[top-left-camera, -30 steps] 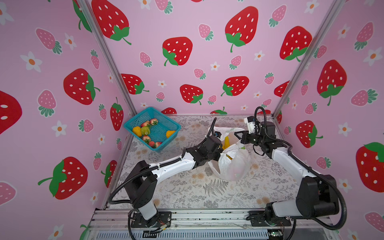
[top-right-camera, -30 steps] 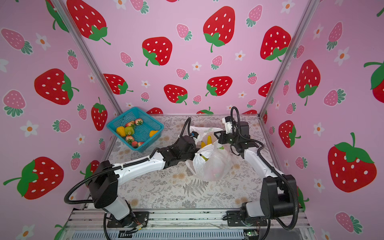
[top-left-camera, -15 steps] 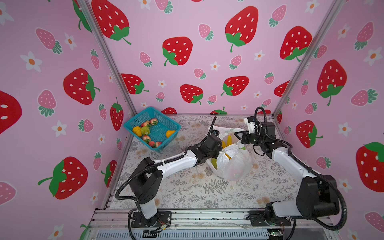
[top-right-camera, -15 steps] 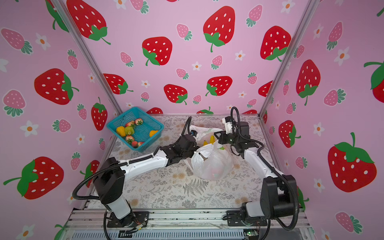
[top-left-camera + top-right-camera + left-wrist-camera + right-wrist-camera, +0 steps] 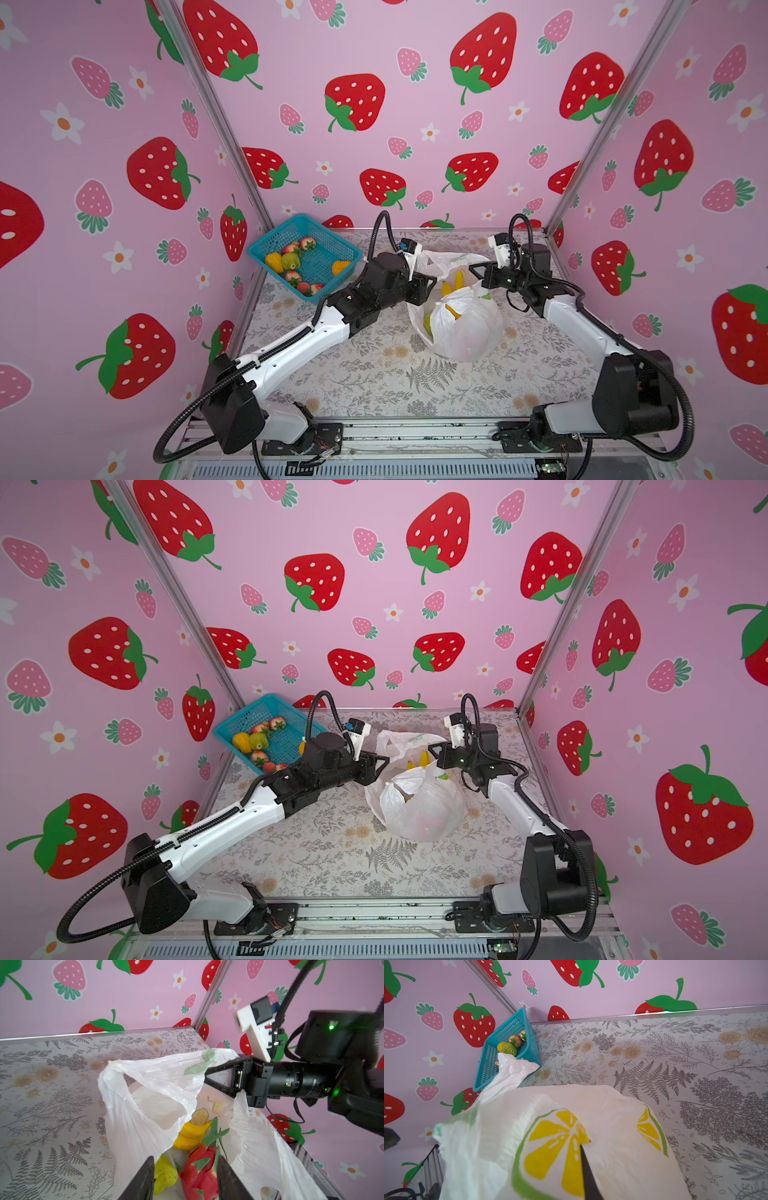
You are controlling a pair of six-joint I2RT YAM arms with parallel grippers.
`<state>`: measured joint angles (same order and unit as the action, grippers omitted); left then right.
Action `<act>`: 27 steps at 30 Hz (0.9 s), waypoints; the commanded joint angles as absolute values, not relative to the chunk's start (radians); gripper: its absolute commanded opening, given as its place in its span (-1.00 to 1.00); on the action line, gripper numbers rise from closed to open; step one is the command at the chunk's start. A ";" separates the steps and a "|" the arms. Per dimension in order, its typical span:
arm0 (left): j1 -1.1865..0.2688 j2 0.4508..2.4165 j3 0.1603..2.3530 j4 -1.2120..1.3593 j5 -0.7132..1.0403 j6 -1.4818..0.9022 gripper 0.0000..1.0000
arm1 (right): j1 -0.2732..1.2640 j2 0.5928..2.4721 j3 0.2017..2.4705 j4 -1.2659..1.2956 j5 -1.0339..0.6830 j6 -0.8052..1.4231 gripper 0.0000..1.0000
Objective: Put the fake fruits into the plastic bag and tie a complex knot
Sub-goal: 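Withdraw the left gripper from the bag back over the teal basket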
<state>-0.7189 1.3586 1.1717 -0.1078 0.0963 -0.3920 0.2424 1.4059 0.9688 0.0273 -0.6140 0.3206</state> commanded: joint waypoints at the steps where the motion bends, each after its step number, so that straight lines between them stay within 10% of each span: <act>1: -0.644 1.303 1.129 -0.116 0.088 -0.410 0.02 | 0.248 1.405 0.969 0.014 -0.614 0.302 -0.81; 27: 0.033 1.614 1.302 -0.374 -0.252 -0.412 0.27 | 0.250 1.353 0.914 0.087 -0.692 0.330 -0.81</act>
<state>0.0265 1.5581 1.1961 -0.3058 -0.1291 -0.4557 0.2443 1.3739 0.9245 0.0635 -0.6655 0.3256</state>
